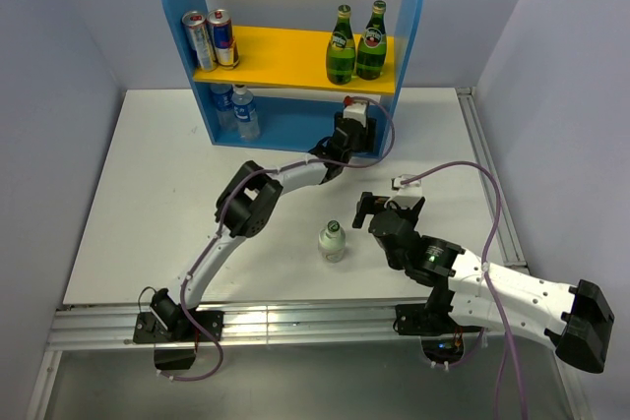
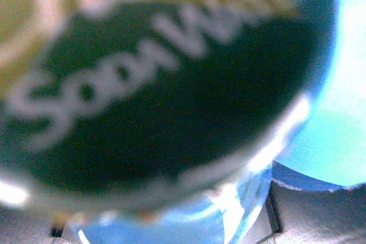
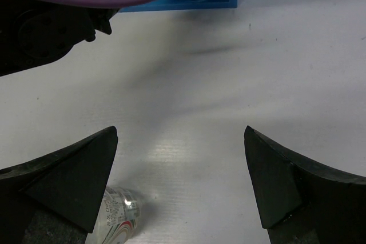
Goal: Place and organize the beverage onto the shelf
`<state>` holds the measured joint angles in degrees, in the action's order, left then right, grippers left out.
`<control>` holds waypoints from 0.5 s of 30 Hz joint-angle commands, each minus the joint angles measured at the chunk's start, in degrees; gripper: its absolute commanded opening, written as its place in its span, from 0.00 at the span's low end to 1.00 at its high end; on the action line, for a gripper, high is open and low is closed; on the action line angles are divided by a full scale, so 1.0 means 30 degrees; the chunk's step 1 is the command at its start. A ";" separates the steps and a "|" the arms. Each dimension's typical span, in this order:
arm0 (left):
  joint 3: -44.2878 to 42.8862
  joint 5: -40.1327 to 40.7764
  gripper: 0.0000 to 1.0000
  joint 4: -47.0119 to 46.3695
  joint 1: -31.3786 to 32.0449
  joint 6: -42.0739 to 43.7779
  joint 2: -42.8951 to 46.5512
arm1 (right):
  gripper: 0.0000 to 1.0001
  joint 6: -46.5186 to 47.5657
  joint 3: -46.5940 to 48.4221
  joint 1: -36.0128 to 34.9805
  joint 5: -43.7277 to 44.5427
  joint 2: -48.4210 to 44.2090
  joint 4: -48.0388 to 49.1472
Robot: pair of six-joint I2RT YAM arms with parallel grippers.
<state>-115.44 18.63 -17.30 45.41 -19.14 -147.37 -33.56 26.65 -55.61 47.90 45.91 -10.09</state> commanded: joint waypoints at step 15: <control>-0.0810 0.1259 0.99 -0.2201 0.1095 0.1896 0.0694 | 0.98 -0.0034 0.0226 0.0111 0.0088 0.0136 0.0638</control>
<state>-116.92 22.33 -18.79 47.27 -14.39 -148.09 -33.56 26.65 -55.61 47.51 46.09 -9.87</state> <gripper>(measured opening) 0.991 0.983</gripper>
